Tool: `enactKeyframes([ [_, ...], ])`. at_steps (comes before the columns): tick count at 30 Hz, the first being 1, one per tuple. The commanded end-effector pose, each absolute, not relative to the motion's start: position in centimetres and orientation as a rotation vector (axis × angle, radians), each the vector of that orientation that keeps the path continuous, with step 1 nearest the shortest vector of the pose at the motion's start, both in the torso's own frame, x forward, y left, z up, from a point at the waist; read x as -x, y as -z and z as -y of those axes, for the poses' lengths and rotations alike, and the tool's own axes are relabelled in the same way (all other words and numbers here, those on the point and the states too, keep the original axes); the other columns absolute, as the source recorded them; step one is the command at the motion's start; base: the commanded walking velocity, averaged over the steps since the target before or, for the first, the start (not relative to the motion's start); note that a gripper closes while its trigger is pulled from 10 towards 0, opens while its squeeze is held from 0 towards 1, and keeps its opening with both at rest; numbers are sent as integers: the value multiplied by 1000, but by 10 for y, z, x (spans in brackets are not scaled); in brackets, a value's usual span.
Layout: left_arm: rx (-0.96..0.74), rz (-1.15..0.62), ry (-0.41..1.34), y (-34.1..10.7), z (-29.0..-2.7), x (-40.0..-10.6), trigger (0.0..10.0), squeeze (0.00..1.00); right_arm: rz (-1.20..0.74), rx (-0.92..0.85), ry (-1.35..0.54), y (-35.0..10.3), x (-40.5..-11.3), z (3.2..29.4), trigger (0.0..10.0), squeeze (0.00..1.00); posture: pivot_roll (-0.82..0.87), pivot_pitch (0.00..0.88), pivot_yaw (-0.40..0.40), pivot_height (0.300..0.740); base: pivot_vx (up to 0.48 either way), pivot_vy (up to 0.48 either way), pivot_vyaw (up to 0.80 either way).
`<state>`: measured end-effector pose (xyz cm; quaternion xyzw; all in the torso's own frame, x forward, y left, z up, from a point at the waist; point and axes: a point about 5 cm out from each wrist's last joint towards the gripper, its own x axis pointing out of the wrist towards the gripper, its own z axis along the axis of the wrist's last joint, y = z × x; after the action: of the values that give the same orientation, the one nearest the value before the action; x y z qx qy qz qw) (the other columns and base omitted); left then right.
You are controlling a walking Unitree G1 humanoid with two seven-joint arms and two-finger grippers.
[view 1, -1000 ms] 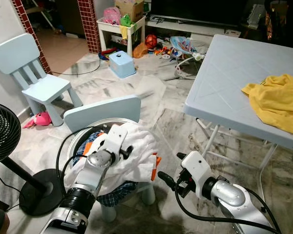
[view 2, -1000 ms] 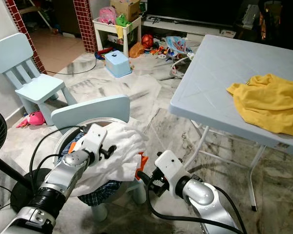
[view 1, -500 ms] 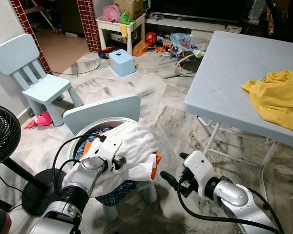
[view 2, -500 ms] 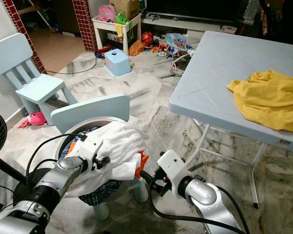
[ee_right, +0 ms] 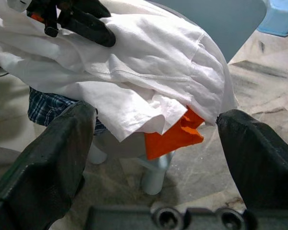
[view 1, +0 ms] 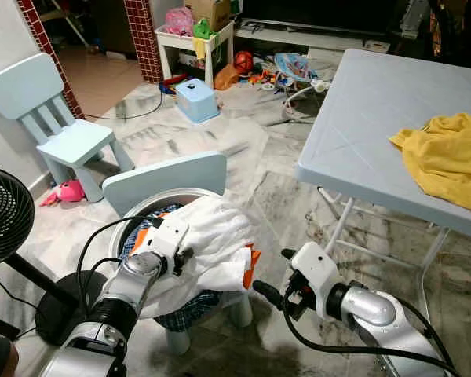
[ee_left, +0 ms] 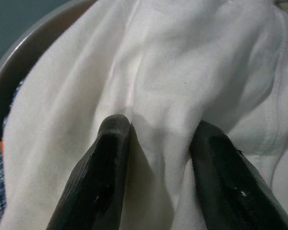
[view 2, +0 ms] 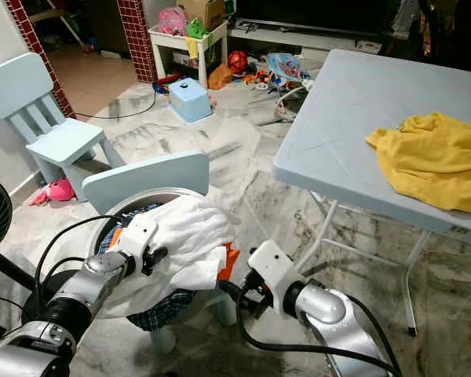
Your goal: Hang hanger
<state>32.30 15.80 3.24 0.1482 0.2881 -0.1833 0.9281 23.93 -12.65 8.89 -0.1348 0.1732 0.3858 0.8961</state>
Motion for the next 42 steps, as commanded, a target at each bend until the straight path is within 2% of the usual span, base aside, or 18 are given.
enactKeyframes([
  [1, -299, -590, 354, -33, -164, -324, 0, 0, -375, 273, -792, -86, -240, 129, 10000, 0, -115, 50, 19, 740, 0, 0, 0],
  [19, -235, -530, 310, -40, -162, -329, 0, 0, -384, 279, -784, -83, -239, 130, 10000, 0, -121, 56, 20, 740, 0, 0, 0],
  [21, -214, -489, 296, -46, -159, -333, 0, 0, -384, 280, -782, -83, -239, 130, 10000, 0, -121, 56, 20, 740, 0, 0, 0],
  [24, 8, -310, 300, -80, -139, -350, 0, 0, -381, 282, -776, -83, -241, 131, 10000, 0, -120, 51, 19, 740, 0, 0, 0],
  [28, 129, -170, 334, -117, -119, -364, 0, 0, -379, 285, -772, -83, -243, 131, 10000, 0, -114, 44, 13, 740, 0, 0, 0],
  [29, 191, -68, 364, -143, -107, -372, 0, 0, -375, 289, -771, -83, -246, 130, 10000, 0, -113, 39, 13, 740, 0, 0, 0],
  [31, 210, -20, 370, -156, -104, -376, 0, 0, -369, 291, -769, -84, -247, 130, 10000, 0, -116, 33, 14, 740, 0, 0, 0],
  [32, 251, 59, 340, -178, -109, -382, 0, 0, -358, 292, -764, -86, -250, 129, 10000, 0, -116, 33, 14, 740, 0, 0, 0],
  [34, 281, 116, 296, -193, -116, -387, 0, 0, -351, 293, -758, -87, -252, 129, 10000, 0, -113, 27, 14, 740, 0, 0, 0],
  [37, 295, 186, 183, -208, -142, -391, 0, 0, -348, 294, -752, -87, -254, 130, 10000, 0, -110, 24, 14, 740, 0, 0, 0],
  [38, 277, 207, 82, -209, -164, -389, 0, 0, -349, 294, -752, -87, -253, 130, 10000, 0, -105, 24, 14, 740, 0, 0, 0],
  [42, 223, 169, -94, -192, -200, -376, 0, 0, -348, 294, -755, -85, -252, 129, 10000, 0, -99, 31, 11, 740, 0, 0, 0],
])
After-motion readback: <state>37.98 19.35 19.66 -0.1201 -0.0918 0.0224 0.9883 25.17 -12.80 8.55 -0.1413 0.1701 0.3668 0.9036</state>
